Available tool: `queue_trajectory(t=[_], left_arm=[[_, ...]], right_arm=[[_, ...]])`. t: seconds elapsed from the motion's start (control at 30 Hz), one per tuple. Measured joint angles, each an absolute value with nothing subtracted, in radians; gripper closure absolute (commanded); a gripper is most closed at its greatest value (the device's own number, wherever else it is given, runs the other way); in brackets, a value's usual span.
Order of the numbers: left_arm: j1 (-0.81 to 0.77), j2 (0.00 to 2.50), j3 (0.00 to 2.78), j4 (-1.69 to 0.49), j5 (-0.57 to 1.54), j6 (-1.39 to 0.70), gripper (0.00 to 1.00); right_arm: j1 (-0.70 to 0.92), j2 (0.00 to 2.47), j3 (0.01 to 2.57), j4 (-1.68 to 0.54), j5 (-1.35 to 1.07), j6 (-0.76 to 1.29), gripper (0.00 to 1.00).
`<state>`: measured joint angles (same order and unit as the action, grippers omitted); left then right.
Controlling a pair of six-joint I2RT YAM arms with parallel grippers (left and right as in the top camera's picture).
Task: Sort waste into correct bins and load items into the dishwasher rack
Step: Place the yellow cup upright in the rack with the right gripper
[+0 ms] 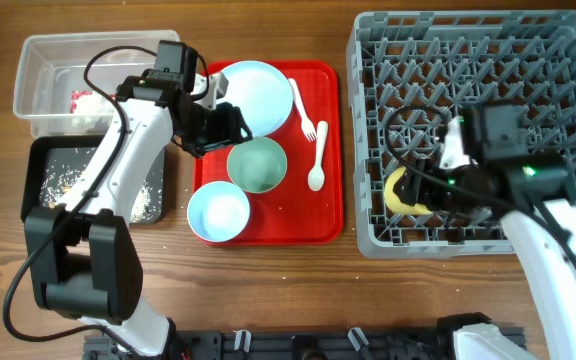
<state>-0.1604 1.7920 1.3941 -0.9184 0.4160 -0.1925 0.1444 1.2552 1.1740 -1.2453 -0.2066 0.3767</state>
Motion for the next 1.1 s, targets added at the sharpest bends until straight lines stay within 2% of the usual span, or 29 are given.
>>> queue_trajectory(t=[0.27,0.33,0.47,0.53,0.73,0.9,1.0,1.1], left_arm=[[-0.160,1.792,1.394,-0.928,0.337,-0.192,0.42],[-0.160,1.792,1.394,-0.928,0.333,-0.192,0.42],[-0.160,1.792,1.394,-0.929,0.326,-0.192,0.41],[-0.160,1.792,1.394,-0.929,0.326,-0.192,0.41],[-0.160,1.792,1.394,-0.931,0.325,-0.192,0.41],[-0.160,1.791,1.394,-0.933,0.322,-0.192,0.41],[-0.160,1.784,1.399,-0.942,0.318,-0.192,0.40],[-0.159,1.755,1.420,-0.954,0.307,-0.192,0.38]], right_arm=[[0.212,1.486,1.174,-1.247,-0.126,0.395,0.46],[0.222,1.526,1.174,-1.241,-0.115,0.398,0.42],[0.241,1.588,1.174,-1.237,-0.097,0.402,0.21],[0.242,1.596,1.176,-1.235,-0.093,0.407,0.18],[0.242,1.601,1.183,-1.238,-0.092,0.408,0.17],[0.242,1.603,1.320,-1.272,-0.092,0.405,0.20],[0.242,1.603,1.451,-1.288,-0.094,0.395,0.22],[0.244,1.599,1.556,-1.267,-0.127,0.377,0.29]])
